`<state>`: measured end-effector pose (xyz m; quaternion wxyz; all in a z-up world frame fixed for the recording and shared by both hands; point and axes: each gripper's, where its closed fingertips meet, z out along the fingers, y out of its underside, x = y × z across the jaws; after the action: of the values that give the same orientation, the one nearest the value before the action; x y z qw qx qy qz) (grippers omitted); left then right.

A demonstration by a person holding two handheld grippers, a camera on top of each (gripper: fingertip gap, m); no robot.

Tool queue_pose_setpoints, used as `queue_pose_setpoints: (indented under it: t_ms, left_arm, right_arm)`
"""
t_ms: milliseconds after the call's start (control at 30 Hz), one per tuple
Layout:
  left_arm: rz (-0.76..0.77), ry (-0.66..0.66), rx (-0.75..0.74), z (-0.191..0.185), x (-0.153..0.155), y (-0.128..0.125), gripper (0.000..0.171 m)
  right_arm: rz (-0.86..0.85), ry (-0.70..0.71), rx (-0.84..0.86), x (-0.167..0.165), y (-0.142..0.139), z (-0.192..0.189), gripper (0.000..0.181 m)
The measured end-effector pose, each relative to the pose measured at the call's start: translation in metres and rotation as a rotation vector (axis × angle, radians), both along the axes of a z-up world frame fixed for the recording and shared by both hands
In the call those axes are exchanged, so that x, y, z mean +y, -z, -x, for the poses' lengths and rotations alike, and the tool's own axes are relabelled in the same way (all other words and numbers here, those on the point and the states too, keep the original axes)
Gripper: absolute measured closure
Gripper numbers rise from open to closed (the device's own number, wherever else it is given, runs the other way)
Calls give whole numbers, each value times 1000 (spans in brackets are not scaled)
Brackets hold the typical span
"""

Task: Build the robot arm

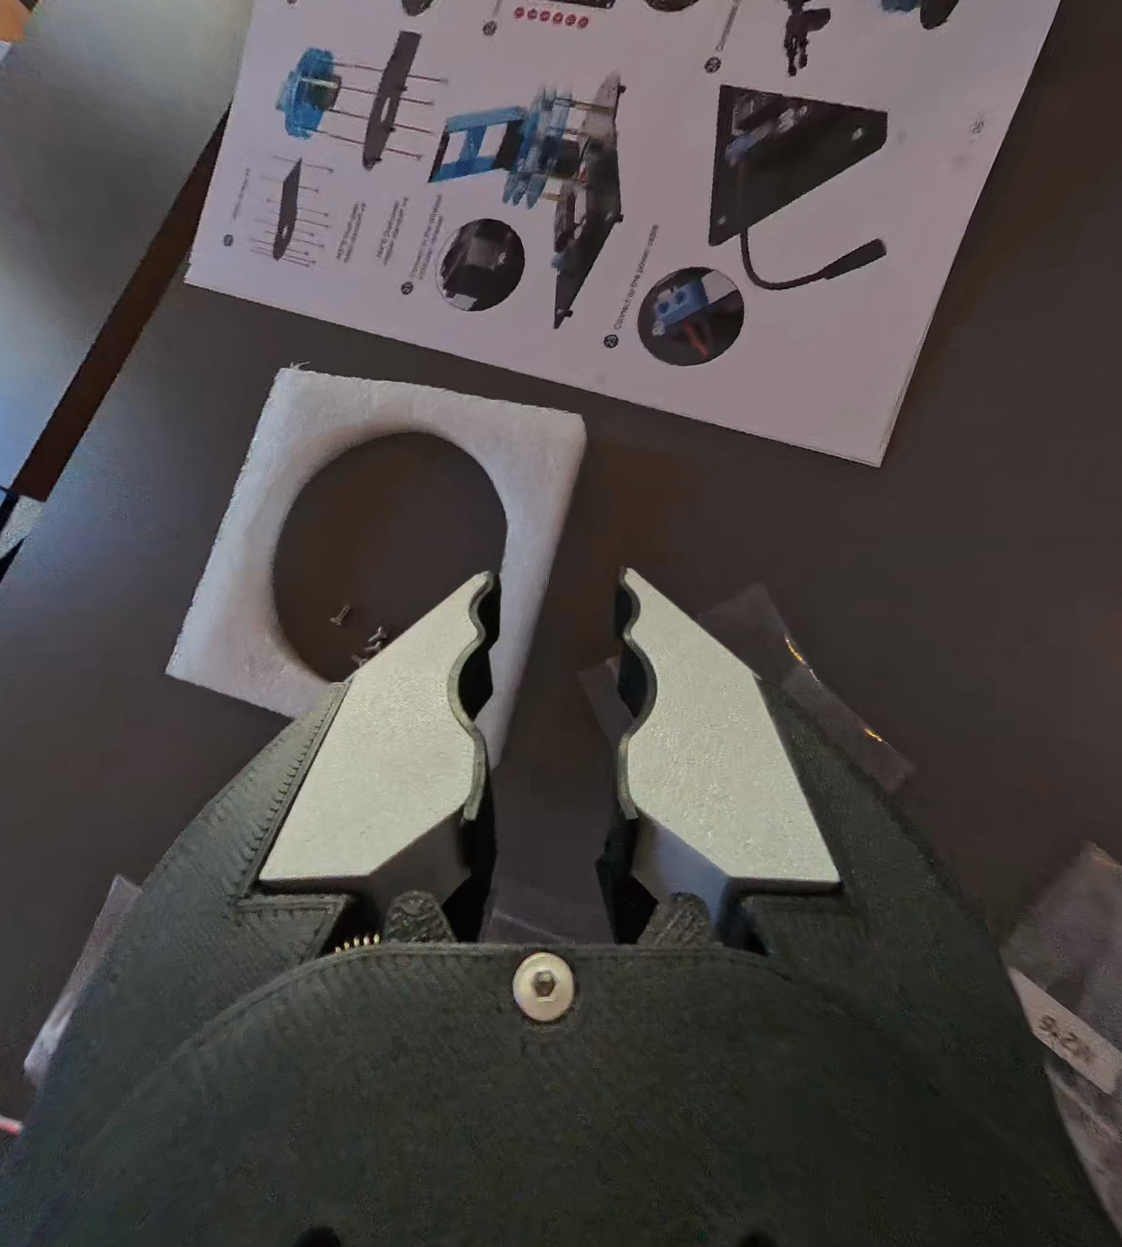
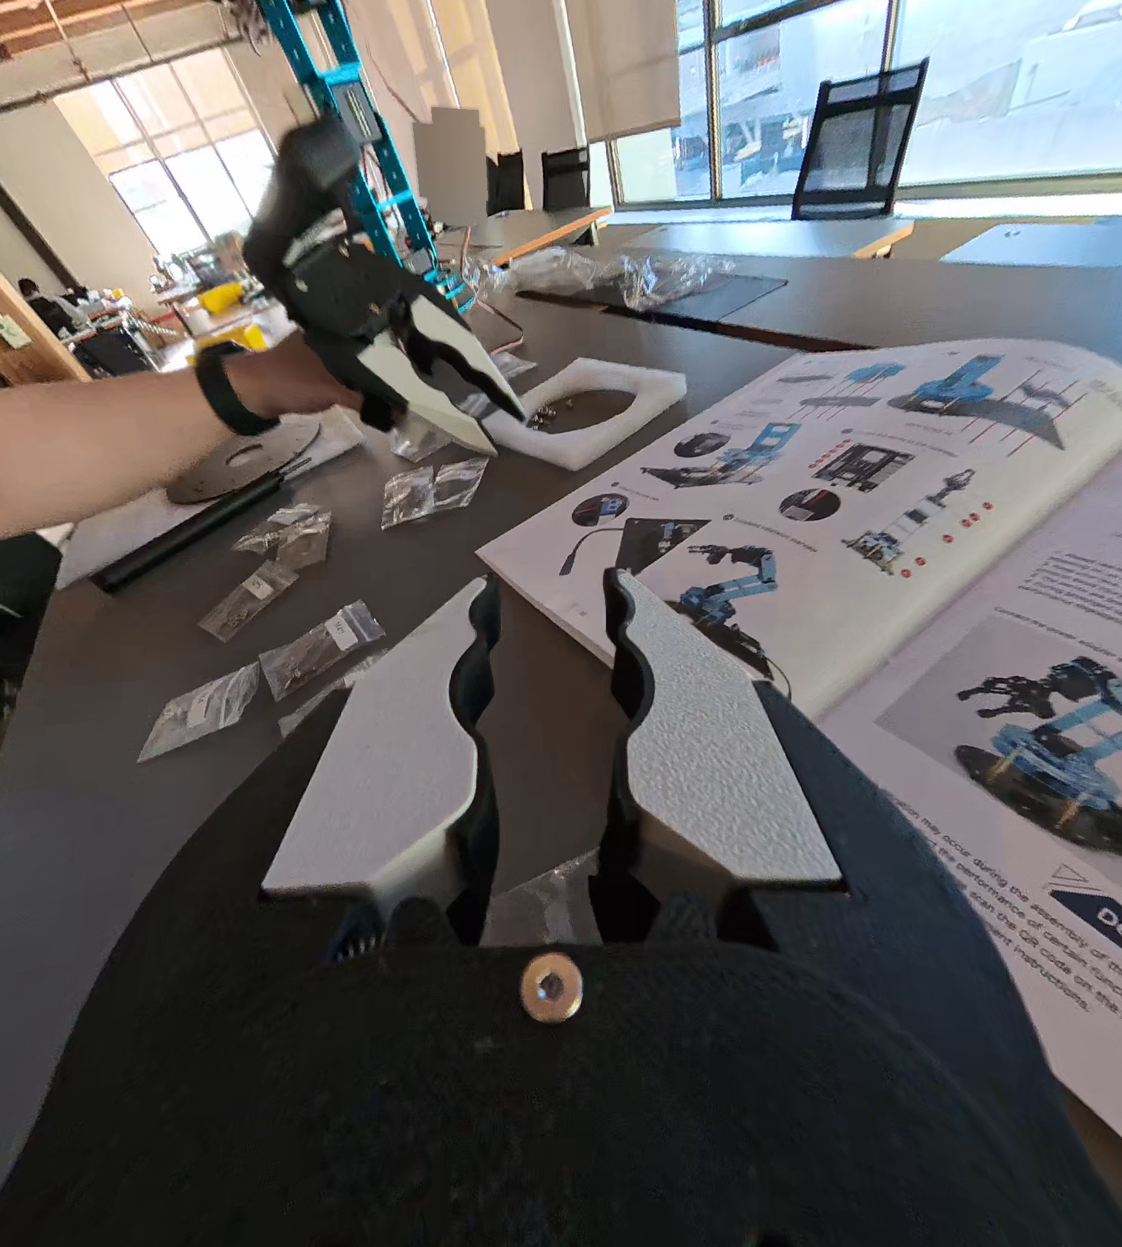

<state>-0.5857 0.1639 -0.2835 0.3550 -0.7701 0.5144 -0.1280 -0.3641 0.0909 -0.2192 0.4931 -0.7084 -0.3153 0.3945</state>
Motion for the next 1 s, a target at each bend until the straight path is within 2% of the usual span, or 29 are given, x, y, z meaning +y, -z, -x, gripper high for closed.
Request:
queue_pose_setpoints:
  t_ms: [100,433,533,600,733,833,900,1000]
  left_arm:
    - [17,7,-12,0,3,9,141]
    - [149,-53,-153,11,-10,4,138]
    - [169,-82,-226,12,-14,-7,137]
    - [197,-118,-333,11,-21,-25,135]
    - [184,-265,-546,28,-32,-65,135]
    - [103,-384,-688,53,-29,-88,136]
    - [36,-456,-725,73,-21,-94,136]
    - [75,-476,-751,86,-19,-92,138]
  right_arm:
    - [-21,2,25,-2,-11,-2,153]
    - [-31,7,7,-6,-12,-4,155]
    - [-31,10,18,-6,-12,-3,155]
    - [-27,29,27,-4,-11,-4,155]
    - [-63,145,-2,10,-9,-18,155]
    - [-153,303,-114,27,-9,-44,155]
    - [-230,417,-186,39,-14,-64,155]
    - [-261,609,-219,60,-26,-95,148]
